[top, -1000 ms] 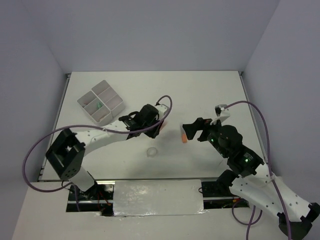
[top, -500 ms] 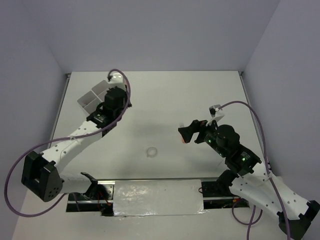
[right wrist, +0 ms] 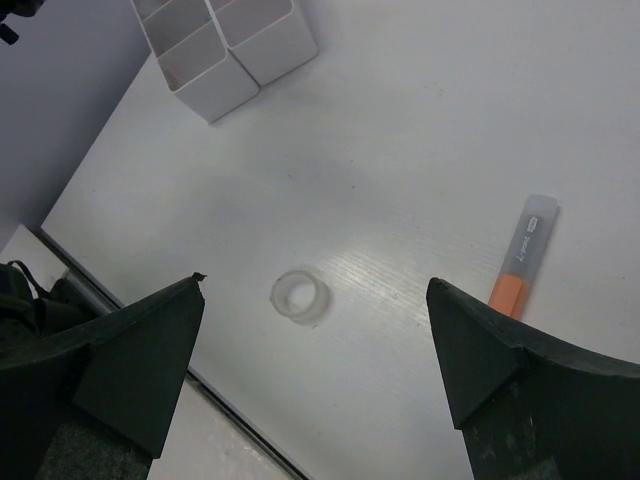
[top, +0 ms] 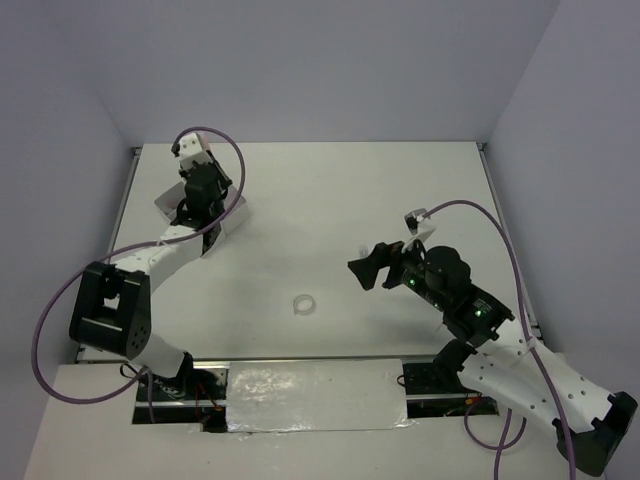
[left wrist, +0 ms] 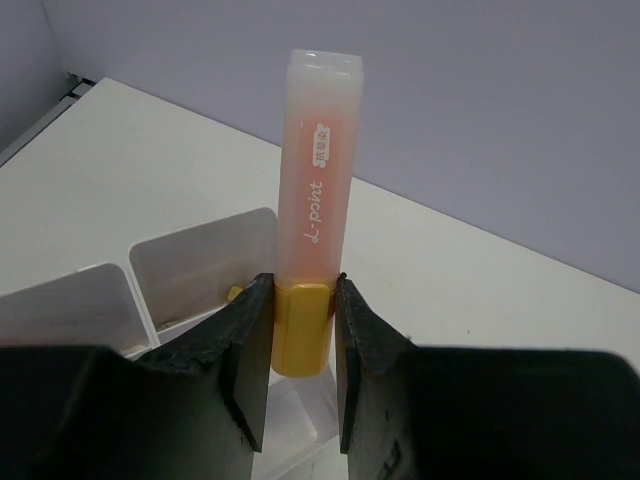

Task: Sort the stationery into containers
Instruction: Place the stationery in the storage box.

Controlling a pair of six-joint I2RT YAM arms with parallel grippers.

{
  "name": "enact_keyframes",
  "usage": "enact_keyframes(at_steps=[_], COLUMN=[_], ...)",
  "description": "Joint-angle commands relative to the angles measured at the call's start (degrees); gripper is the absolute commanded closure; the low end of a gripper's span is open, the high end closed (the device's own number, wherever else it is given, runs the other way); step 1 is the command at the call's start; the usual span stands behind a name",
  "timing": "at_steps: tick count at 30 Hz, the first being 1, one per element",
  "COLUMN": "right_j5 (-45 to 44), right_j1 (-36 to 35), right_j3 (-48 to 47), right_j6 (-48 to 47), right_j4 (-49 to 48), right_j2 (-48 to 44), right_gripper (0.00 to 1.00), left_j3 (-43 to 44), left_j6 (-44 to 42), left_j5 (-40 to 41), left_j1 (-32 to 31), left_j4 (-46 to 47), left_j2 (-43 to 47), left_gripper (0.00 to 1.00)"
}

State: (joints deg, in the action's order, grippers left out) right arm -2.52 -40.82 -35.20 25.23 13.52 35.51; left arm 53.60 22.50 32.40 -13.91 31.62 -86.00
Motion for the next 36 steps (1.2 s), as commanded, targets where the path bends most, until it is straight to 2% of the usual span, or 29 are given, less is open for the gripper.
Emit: enact_keyframes(at_steps=[1, 5, 18, 36], right_j5=[1.47, 2.26, 4.81, 5.51], right_j1=[0.21, 0.3, 0.3, 0.3], right_j3=[0.4, 0.4, 0.75, 0.66], right_j6=[-2.12, -2.91, -4.23, -4.84], right_j4=[-3.23, -4.11, -6.93, -6.75], right_j2=[1.14, 2.63, 5.8, 5.28], right_gripper=[0.0, 0.0, 0.0, 0.0], left_j3=[-1.39, -1.4, -2.8, -7.9], left_j6=[-0.27, -0.18, 3.77, 7.56], left_j5=[0.47, -0.85, -0.32, 2.23], left_j1=[1.25, 2.57, 4.6, 4.95], left_j4=[13.45, 14.96, 18.13, 21.03], left_j2=[-1.8, -5.05, -13.49, -13.23], left_gripper=[0.95, 0.91, 0.89, 0.79])
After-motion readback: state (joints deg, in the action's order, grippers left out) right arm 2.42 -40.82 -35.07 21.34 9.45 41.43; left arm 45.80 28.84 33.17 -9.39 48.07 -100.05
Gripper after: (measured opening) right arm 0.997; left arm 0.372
